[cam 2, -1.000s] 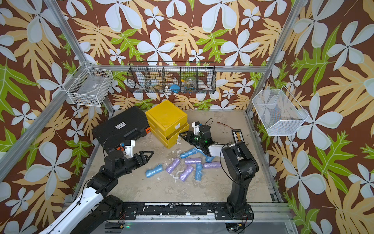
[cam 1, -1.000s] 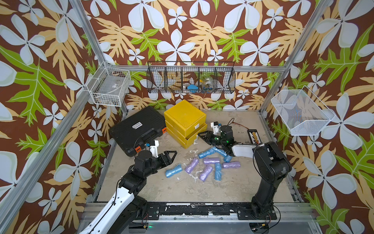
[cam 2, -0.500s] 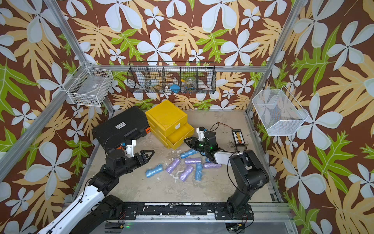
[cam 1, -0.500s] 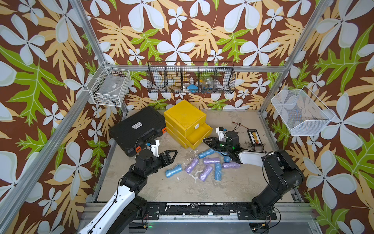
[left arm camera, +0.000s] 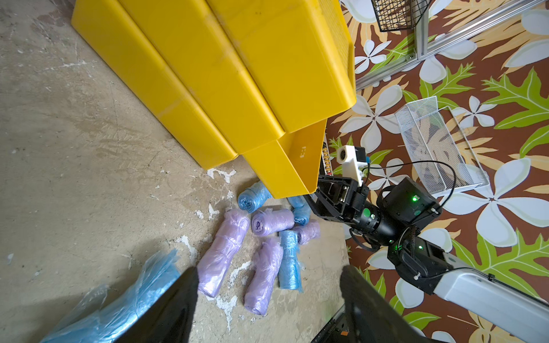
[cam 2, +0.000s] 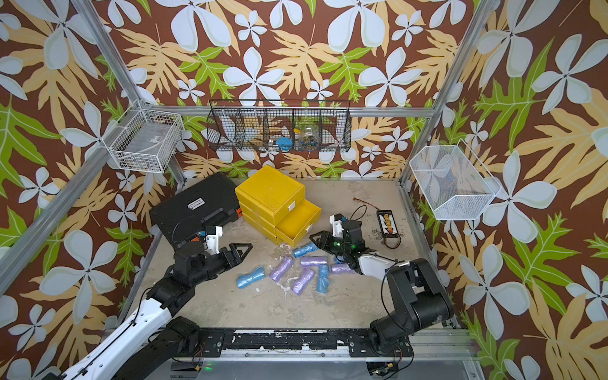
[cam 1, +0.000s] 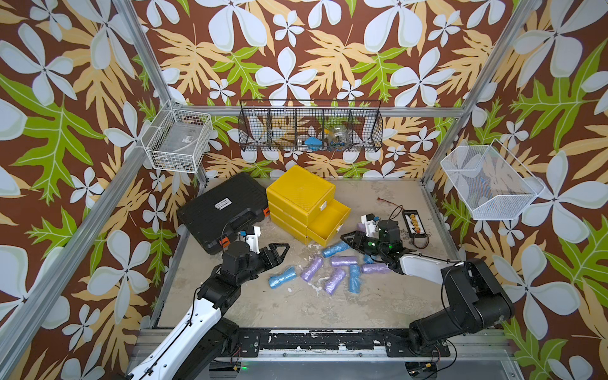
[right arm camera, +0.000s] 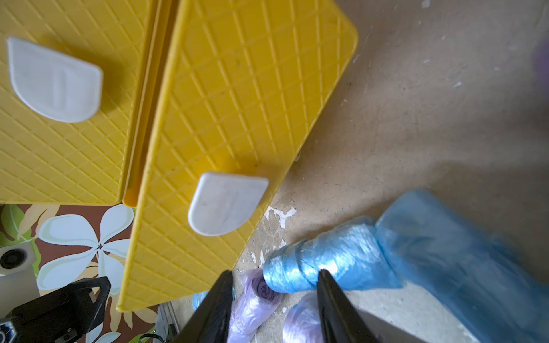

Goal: Sort the rolls of trash bags by color and place them into the drawer
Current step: Open the drawer in the storage box.

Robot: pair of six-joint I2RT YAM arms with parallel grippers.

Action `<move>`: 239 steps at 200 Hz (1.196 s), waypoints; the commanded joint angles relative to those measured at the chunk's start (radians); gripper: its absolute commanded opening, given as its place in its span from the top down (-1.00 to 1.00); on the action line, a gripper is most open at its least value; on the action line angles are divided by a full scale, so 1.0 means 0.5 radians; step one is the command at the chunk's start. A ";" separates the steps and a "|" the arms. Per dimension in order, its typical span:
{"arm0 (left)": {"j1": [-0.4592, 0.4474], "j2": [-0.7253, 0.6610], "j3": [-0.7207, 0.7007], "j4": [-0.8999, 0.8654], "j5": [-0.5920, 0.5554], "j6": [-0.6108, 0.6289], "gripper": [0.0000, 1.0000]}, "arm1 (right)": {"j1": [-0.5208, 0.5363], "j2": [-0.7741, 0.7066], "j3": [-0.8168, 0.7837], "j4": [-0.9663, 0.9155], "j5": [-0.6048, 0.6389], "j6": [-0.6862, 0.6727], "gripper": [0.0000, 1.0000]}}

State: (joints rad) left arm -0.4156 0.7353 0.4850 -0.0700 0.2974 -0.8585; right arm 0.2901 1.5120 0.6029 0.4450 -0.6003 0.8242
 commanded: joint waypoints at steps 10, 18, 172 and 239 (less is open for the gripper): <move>0.003 0.026 0.013 0.066 0.037 0.017 -0.53 | 0.001 -0.081 0.048 -0.159 0.013 -0.143 0.04; 0.003 0.024 0.012 0.066 0.037 0.017 -0.52 | 0.001 -0.112 0.067 -0.215 0.076 -0.180 0.03; 0.001 -0.007 -0.052 0.066 0.056 0.024 -0.41 | -0.019 0.207 0.986 -0.940 0.471 -0.337 -0.17; 0.001 -0.032 -0.079 0.082 0.071 0.012 -0.41 | 0.036 0.332 1.003 -0.951 0.465 -0.338 -0.04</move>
State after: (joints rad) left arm -0.4152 0.7254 0.4469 -0.0486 0.3229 -0.8581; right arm 0.3012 1.6722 1.0977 -0.0284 -0.3687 0.6529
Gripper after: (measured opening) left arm 0.708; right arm 0.539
